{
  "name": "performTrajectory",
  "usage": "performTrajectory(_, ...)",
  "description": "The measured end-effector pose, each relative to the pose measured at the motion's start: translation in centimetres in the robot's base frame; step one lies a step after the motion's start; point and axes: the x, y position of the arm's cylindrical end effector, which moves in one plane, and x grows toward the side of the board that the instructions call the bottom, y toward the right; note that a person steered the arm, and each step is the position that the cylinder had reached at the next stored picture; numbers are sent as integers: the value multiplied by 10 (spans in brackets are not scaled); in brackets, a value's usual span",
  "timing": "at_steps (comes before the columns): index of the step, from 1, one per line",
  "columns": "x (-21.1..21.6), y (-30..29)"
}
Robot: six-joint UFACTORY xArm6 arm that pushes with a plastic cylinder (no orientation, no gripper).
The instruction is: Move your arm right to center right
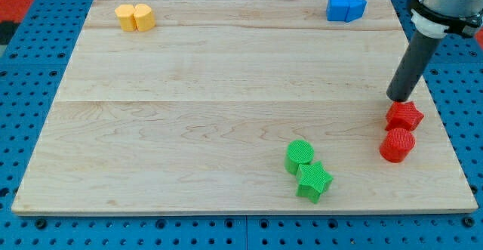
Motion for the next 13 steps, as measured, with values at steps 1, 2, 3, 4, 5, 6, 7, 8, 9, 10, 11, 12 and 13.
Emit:
performTrajectory(1, 0, -8)
performTrajectory(2, 13, -20)
performTrajectory(3, 30, -20)
performTrajectory(4, 5, -46)
performTrajectory(5, -38, -54)
performTrajectory(6, -73, -53)
performTrajectory(7, -88, -36)
performTrajectory(8, -88, -26)
performTrajectory(9, -88, -22)
performTrajectory(10, -88, -22)
performTrajectory(11, -88, -7)
performTrajectory(12, -83, 3)
performTrajectory(13, -55, 6)
